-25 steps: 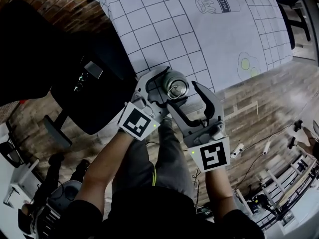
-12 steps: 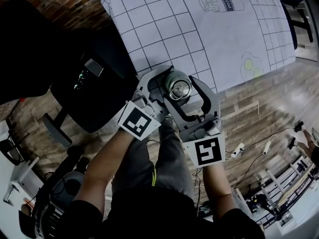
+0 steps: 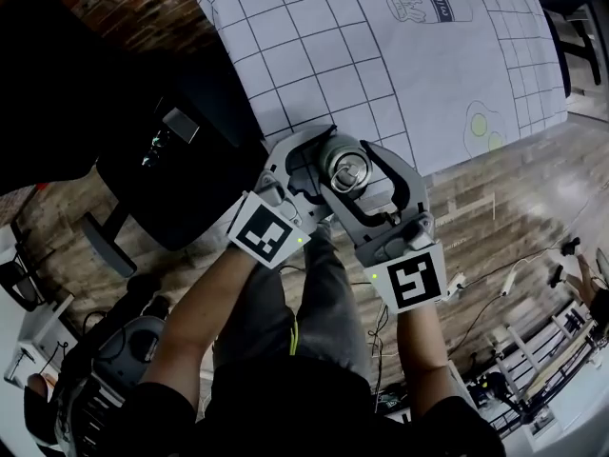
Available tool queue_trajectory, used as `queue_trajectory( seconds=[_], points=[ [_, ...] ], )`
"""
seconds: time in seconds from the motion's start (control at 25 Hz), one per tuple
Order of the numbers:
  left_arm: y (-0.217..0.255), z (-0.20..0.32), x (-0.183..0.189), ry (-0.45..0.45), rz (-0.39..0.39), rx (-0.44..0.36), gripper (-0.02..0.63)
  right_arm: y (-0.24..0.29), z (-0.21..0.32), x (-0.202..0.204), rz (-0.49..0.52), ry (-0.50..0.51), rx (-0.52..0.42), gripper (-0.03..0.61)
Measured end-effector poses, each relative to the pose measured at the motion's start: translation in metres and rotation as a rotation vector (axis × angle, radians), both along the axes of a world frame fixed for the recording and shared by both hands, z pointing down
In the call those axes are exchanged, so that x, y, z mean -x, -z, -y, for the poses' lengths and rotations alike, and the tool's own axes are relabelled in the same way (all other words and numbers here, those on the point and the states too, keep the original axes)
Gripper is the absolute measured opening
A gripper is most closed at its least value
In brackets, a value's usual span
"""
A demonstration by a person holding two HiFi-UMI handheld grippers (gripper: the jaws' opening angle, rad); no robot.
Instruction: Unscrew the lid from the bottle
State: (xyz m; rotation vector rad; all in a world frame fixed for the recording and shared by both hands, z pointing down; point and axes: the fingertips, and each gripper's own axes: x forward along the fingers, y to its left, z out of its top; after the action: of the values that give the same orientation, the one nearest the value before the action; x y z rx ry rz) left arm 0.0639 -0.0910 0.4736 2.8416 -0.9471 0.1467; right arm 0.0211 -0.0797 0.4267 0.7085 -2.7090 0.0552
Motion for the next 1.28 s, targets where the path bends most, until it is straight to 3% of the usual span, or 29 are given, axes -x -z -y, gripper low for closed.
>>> queue_trajectory(
  seconds=[0.44, 0.64, 0.88, 1.04, 1.16, 1.28],
  points=[
    [0.000, -0.001, 0.000, 0.000, 0.002, -0.004, 0.380, 0.004, -0.011, 0.008, -0.095, 0.534, -0.005, 0.268],
    [0.000, 0.000, 0.001, -0.001, 0.012, -0.005, 0.380, 0.001, -0.013, 0.008, -0.142, 0.643, 0.042, 0.268],
    [0.000, 0.000, 0.000, 0.000, 0.010, -0.005, 0.380, 0.001, -0.012, 0.007, -0.111, 0.588, 0.027, 0.270],
    [0.000, 0.000, 0.000, 0.001, 0.014, -0.009, 0.380, 0.001, -0.008, 0.001, -0.093, 0.497, 0.021, 0.290],
    [-0.001, 0.000, 0.000, 0.002, 0.014, -0.005, 0.380, 0.002, -0.010, -0.008, -0.014, 0.346, 0.062, 0.291],
    [0.000, 0.000, 0.001, -0.001, 0.017, -0.009, 0.380, 0.009, -0.004, -0.014, 0.103, 0.076, 0.036, 0.290]
  ],
)
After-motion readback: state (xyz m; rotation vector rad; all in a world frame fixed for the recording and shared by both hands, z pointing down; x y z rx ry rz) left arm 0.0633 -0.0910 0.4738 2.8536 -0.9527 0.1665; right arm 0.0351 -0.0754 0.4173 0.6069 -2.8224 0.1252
